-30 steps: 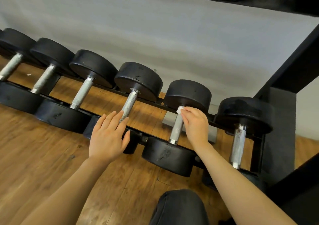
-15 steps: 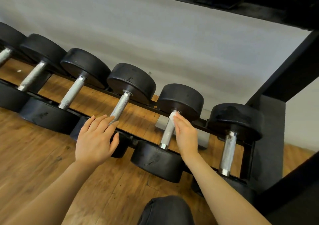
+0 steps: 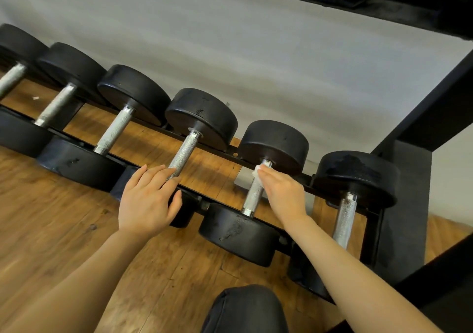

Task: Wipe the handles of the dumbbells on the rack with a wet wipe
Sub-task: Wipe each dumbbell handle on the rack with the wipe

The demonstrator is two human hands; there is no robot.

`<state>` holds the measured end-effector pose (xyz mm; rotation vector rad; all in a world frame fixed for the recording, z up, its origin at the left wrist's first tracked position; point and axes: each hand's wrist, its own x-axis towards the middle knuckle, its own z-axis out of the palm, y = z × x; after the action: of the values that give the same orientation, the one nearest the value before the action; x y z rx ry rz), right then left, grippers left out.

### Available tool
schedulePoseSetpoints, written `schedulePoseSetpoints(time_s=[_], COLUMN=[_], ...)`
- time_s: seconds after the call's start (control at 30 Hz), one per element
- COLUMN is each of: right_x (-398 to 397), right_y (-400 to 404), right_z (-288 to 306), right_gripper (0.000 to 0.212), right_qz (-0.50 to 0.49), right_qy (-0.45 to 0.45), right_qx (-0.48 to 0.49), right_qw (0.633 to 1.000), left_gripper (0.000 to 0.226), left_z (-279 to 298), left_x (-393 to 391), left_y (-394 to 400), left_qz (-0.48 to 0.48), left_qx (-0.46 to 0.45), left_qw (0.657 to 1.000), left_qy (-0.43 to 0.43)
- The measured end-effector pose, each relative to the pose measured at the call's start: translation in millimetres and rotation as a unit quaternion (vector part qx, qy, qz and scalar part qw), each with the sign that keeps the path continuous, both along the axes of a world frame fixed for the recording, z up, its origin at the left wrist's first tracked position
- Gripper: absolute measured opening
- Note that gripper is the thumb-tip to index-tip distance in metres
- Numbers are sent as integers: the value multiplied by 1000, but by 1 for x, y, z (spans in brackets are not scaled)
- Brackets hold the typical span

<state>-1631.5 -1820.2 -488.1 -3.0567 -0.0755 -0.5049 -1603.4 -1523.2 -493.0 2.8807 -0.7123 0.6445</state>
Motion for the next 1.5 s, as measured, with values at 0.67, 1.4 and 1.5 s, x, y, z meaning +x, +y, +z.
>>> schedulePoseSetpoints(time_s=[0.67,1.4,1.5], right_x=[30,18,14], right_y=[-33,-29,-32], right_z=[8,-24,-28], right_gripper=[50,53,64], right_qz=[166,117,170], right_qy=[62,-43,-2], right_qx=[-156,-6,-76], right_qw=[972,992,982], left_gripper=[42,42,43], left_z=[-2,-3,-2], left_x=[2,1,1], left_y=[2,3,5], left_qz=[-11,-9,-10], left_qx=[-4,2,2], left_qw=[1000,1000,1000], left_qy=[-2,5,5])
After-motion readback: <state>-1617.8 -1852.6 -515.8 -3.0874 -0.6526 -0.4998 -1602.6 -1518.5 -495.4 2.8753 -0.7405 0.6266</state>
